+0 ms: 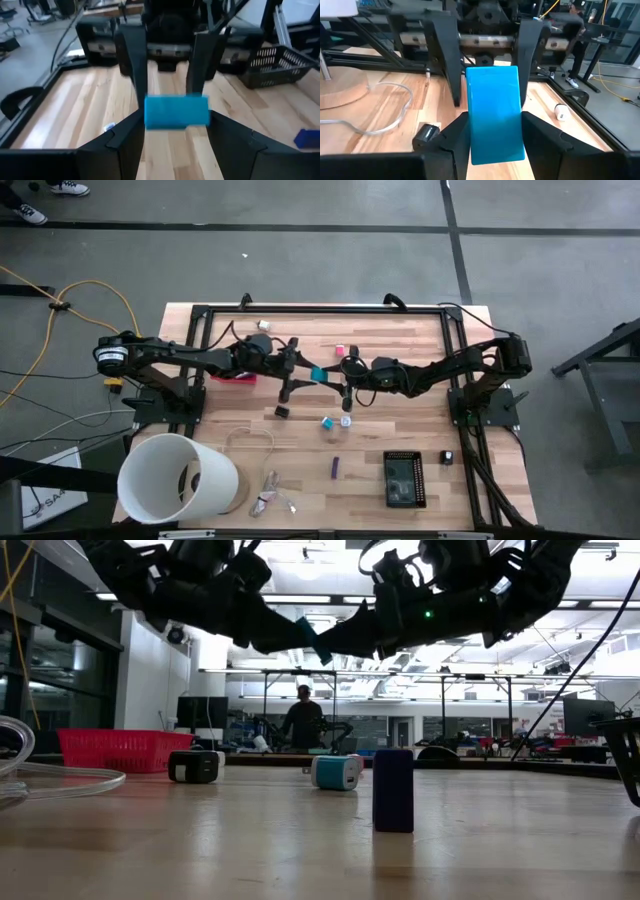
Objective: Pick & Place Office items
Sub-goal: Put the blue digital clock into the red bin
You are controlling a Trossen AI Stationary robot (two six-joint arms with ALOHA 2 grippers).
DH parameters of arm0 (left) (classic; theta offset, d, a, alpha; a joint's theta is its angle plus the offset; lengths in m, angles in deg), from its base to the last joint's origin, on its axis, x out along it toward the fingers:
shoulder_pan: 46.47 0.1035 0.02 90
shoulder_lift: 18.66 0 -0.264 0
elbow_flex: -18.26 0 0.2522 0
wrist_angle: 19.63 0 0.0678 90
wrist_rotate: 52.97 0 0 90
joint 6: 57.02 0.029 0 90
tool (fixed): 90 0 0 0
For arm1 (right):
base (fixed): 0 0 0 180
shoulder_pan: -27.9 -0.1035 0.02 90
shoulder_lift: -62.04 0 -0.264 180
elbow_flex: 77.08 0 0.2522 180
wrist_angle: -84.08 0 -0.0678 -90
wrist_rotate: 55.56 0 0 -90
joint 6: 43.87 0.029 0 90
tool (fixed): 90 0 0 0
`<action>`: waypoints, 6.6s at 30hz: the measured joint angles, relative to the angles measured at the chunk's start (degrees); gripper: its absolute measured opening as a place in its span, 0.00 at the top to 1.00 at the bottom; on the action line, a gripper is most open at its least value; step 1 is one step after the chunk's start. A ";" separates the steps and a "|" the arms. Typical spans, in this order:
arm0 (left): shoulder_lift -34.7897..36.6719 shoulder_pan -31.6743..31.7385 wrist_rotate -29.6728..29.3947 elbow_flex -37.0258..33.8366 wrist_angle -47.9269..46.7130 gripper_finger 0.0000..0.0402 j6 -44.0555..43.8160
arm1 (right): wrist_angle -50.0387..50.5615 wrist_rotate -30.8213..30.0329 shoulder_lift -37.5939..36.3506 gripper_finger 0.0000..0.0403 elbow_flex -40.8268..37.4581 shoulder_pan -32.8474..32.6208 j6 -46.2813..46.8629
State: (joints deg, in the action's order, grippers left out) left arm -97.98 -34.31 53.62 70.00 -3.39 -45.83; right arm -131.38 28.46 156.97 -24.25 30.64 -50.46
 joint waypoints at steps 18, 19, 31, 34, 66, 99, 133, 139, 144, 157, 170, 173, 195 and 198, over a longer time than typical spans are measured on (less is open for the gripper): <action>0.02 -1.40 -1.12 0.00 1.53 0.50 0.45 | -1.14 0.42 0.00 0.64 0.00 -0.02 -0.17; 0.02 -1.40 -1.13 0.00 1.53 0.50 0.71 | -1.16 0.39 0.00 0.64 0.00 -0.02 -0.16; 0.02 -1.40 -1.26 0.00 1.47 0.50 -0.53 | -1.18 0.29 0.00 0.64 0.00 -0.02 -0.17; 0.02 -1.42 -1.26 0.00 1.47 0.50 -0.55 | -1.18 0.28 0.00 0.64 0.00 -0.02 -0.17; 0.04 -1.44 -1.67 0.00 1.79 0.60 -0.67 | -1.21 0.06 0.00 0.64 0.00 -0.13 -0.13; 0.03 -1.46 -1.68 -0.02 1.77 0.60 -0.73 | -0.97 1.68 0.00 0.47 0.00 -0.21 -0.61; 0.03 -1.43 -1.65 -0.02 0.68 0.60 -0.71 | 0.14 -4.67 -1.55 0.47 0.02 -2.94 -4.24; 0.03 -1.42 -1.65 -0.02 0.64 0.60 -0.69 | 7.81 -5.11 -6.42 0.47 0.06 -3.61 -3.92; 0.04 -1.42 -1.84 -0.02 0.44 0.60 -0.69 | 15.75 -7.46 -11.08 0.47 0.04 -5.41 -3.79; 0.04 -1.42 -2.00 -0.02 0.46 0.60 -1.22 | 29.79 -7.43 -18.48 0.47 0.00 -7.25 0.13; 0.03 -1.42 -2.17 -0.02 0.48 0.60 -3.79 | 29.76 -7.39 -18.51 0.47 0.00 -7.25 0.79; 0.03 -1.40 -4.31 -0.02 0.48 0.60 -4.77 | 29.76 -7.39 -18.51 0.47 0.00 -7.25 0.79; 10.35 -1.14 -29.33 -0.07 -14.40 0.60 -14.48 | 29.72 -7.37 -18.51 0.48 0.00 -7.25 0.79; 14.15 -1.14 -33.57 -0.06 -21.42 0.60 -15.44 | 29.72 -7.37 -18.51 0.48 0.00 -7.25 0.79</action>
State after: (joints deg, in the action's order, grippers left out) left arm -83.83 -35.45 20.05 69.94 -24.82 -61.27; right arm -101.66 21.09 138.46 -24.25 23.39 -49.67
